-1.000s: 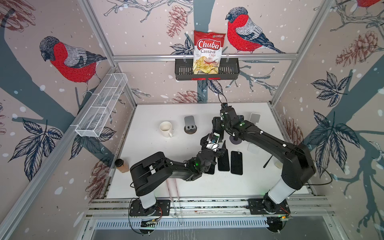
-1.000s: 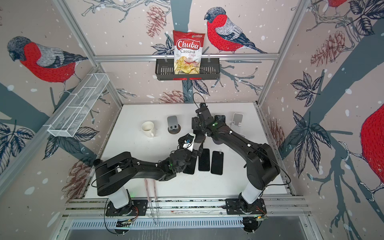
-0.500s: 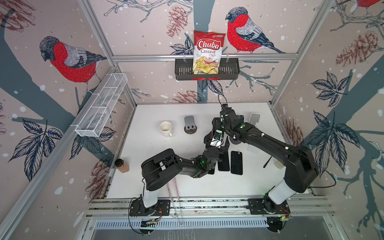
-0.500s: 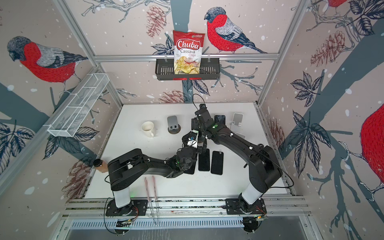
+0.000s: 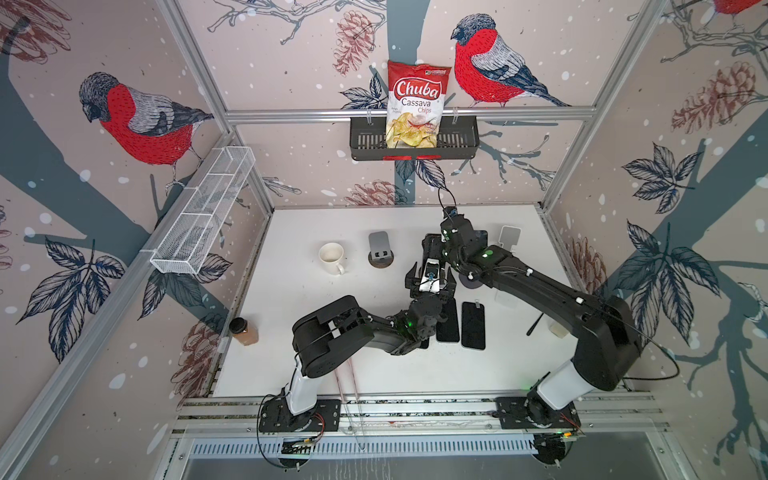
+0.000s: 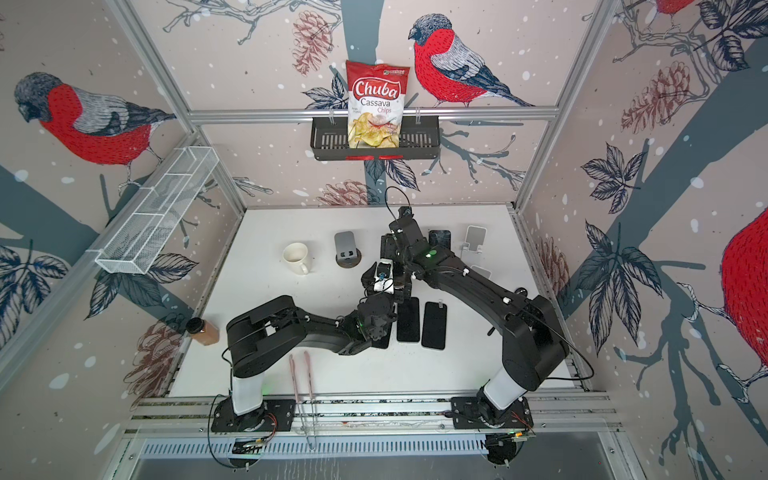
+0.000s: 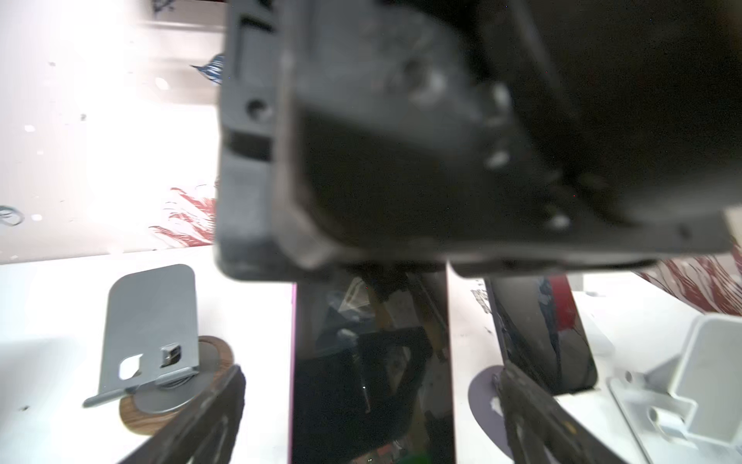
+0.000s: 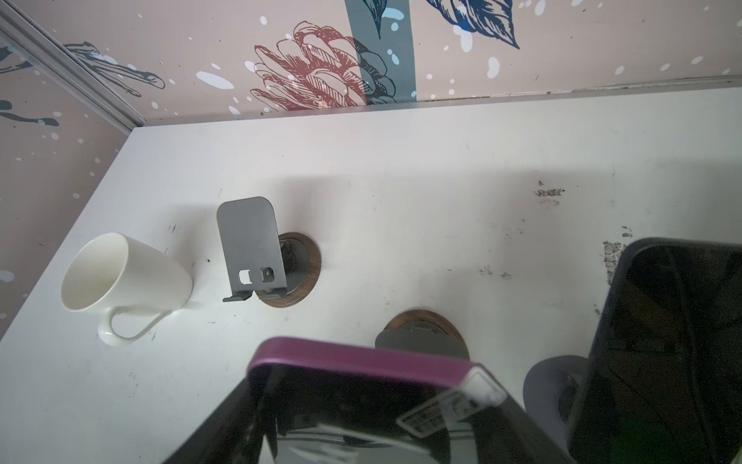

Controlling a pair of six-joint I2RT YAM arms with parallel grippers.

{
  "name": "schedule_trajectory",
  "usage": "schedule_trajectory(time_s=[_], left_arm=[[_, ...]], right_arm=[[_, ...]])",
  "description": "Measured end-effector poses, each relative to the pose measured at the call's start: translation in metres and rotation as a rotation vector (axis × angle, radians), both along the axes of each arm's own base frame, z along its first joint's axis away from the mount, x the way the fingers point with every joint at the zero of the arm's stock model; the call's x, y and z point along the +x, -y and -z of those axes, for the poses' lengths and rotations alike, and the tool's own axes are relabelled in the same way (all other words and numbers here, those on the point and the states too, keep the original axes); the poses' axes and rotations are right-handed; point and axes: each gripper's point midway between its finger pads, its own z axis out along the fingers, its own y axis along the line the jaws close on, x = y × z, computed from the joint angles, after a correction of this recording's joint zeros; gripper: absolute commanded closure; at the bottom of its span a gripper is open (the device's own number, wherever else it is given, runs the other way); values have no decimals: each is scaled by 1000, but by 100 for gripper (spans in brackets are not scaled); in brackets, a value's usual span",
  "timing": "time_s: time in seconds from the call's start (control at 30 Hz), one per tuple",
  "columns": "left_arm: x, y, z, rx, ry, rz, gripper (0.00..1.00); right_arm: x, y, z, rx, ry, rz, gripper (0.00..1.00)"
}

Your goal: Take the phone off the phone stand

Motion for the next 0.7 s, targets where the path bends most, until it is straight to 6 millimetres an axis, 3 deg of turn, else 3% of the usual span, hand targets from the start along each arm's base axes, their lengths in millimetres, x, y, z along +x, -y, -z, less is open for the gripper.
schedule_trajectory(time_s=[0.4, 0.7], left_arm=[[4, -14, -3, 38, 30, -105, 5], [1, -23, -5, 61, 59, -124, 21]], right_arm=[[-12, -12, -9, 31, 1, -49, 38], [-19, -14, -11, 40, 3, -62, 38]])
